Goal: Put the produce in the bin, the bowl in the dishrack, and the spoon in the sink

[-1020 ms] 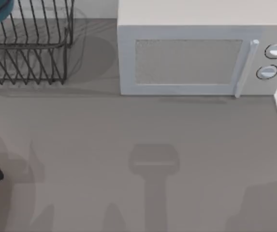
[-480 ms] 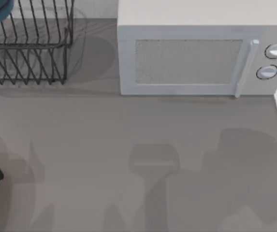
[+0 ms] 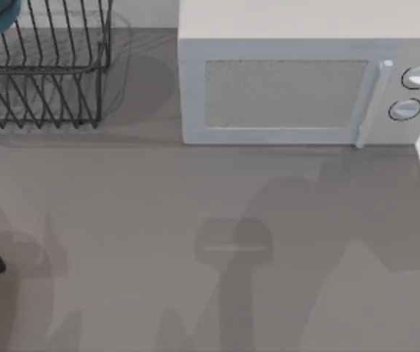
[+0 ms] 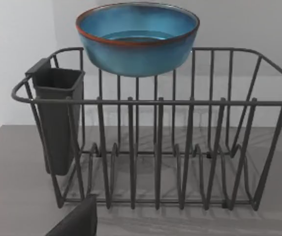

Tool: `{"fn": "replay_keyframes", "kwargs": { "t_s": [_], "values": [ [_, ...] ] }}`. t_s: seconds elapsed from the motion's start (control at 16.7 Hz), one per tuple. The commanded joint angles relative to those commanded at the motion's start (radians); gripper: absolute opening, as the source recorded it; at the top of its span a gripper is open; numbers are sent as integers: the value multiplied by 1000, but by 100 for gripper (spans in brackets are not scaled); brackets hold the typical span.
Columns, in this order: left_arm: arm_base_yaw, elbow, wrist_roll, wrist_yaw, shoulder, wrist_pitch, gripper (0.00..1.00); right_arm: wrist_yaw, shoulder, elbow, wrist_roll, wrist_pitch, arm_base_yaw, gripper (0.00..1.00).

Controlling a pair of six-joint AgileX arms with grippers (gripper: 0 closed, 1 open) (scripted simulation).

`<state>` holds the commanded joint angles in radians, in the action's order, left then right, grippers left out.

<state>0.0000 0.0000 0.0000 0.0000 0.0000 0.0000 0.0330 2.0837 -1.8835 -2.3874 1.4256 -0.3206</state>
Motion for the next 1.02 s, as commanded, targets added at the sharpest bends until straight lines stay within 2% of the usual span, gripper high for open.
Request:
{"fn": "replay_keyframes", "kwargs": {
  "t_s": [0.42,0.78,1.02],
  "values": [
    [0,0,0,0,0,0,100,-4,253,-346,43,104,59,0],
    [0,0,0,0,0,0,100,2,497,-703,140,190,133,0],
    [0,0,0,0,0,0,100,5,580,-860,186,208,162,0]
  ]
}}
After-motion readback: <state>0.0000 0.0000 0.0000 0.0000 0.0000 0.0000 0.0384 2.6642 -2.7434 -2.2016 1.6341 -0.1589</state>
